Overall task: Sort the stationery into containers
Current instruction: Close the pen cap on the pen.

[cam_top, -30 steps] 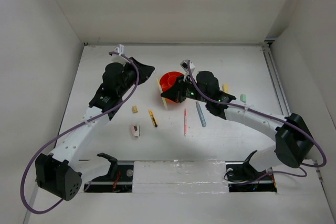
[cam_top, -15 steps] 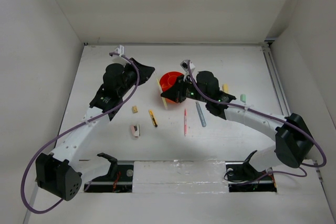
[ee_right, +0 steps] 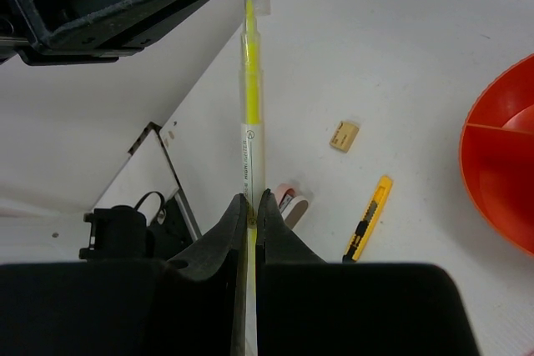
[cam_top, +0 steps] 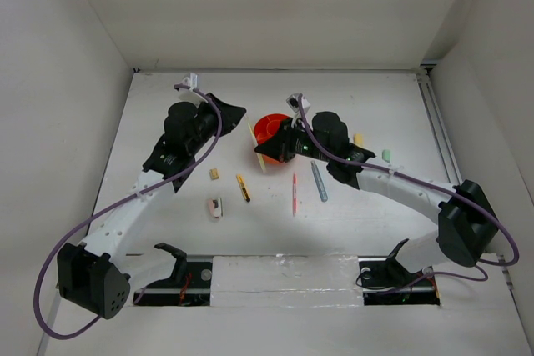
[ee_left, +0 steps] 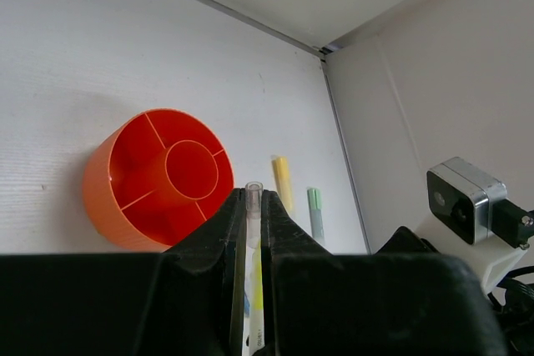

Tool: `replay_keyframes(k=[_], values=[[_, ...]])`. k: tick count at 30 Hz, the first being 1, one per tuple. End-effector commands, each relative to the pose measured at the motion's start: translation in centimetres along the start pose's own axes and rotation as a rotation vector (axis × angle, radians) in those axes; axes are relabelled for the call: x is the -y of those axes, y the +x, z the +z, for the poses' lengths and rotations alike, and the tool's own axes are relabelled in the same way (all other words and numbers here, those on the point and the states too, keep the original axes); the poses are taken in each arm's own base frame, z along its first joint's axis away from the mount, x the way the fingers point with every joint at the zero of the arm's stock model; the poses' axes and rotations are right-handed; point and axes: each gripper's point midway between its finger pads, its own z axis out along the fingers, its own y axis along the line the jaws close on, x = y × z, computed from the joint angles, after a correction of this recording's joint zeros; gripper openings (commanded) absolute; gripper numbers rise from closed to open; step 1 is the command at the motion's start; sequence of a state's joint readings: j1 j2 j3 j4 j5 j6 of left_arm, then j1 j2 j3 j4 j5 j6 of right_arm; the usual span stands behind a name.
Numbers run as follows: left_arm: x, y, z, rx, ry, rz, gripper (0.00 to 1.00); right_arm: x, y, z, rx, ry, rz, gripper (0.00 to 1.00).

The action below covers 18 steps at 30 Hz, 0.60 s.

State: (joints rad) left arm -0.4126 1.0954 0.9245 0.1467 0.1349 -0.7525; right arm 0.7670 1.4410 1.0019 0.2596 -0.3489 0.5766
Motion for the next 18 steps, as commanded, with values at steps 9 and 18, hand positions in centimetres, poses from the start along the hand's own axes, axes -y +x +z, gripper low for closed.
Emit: replay_keyframes(k=[9,18], values=[[2.0,-0.1,-0.4,-0.009,0.106,0.031,0.0,-2.6,-4.5,0.4,0.099,-0.065,-0.061,0.0],[2.2,0.6,-0.3,-0.032,0.092,0.085,0.0,-2.1,-6.1,0.3,0.105,-0.044,-0.102,0.0]])
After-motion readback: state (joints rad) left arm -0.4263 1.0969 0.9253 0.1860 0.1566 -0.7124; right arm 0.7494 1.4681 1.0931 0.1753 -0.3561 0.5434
